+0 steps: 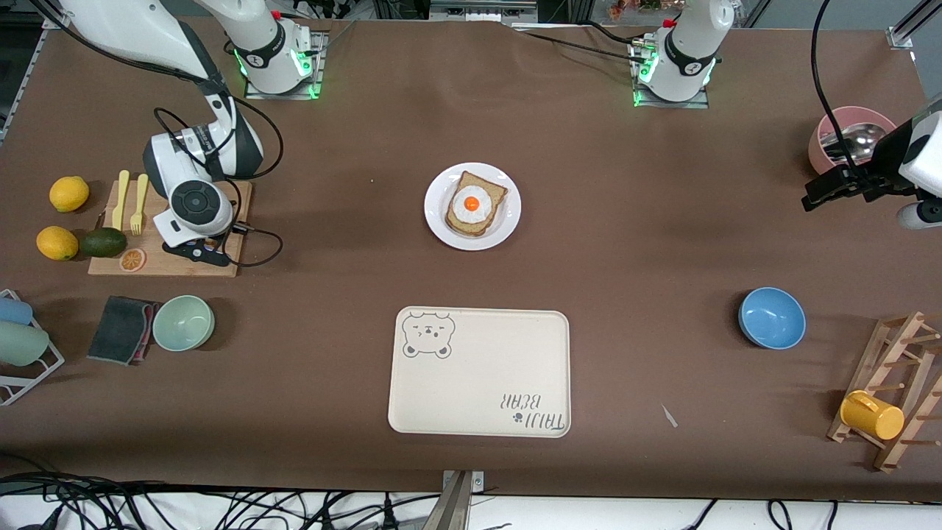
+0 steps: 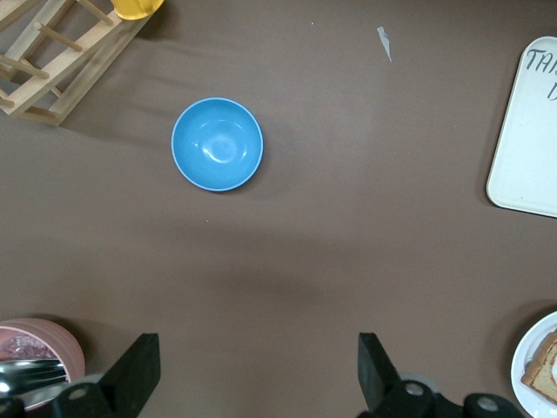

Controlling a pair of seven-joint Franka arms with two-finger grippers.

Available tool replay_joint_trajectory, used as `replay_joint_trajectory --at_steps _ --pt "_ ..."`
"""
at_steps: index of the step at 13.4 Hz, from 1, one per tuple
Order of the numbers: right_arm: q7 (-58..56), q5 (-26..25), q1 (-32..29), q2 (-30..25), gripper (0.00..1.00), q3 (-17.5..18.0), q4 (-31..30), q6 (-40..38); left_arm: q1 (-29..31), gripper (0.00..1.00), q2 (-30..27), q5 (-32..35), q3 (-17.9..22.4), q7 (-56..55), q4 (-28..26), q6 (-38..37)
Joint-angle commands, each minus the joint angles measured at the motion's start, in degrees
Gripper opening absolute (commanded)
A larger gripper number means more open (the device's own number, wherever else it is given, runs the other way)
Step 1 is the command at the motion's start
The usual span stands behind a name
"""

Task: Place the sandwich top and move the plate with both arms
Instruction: 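Lower the right gripper onto the bread slice on the cutting board and grasp it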

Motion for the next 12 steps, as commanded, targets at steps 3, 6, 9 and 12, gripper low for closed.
replay_joint_trajectory --at_steps 3,6,9,12 --pt "1.41 -1.41 -0.33 -0.07 0.11 -0.25 -1.27 1.2 -0.28 1.0 0.42 -1.63 0.5 1.15 0.81 -0.22" --pt "1.32 -1.32 -0.51 0.64 0.0 -0.25 -1.27 2.08 -0.28 1.0 0.42 -1.63 0.5 1.15 0.81 -0.22" --pt "1.49 -0.97 -0.25 0.12 0.0 0.02 -0.4 -0.11 -0.11 1.0 0.42 -2.77 0.5 1.24 0.81 -0.22" --pt "0.97 -0.36 0.37 -0.5 0.0 1.5 5.03 -8.17 -0.11 1.0 0.42 -2.77 0.5 1.33 0.81 -0.22"
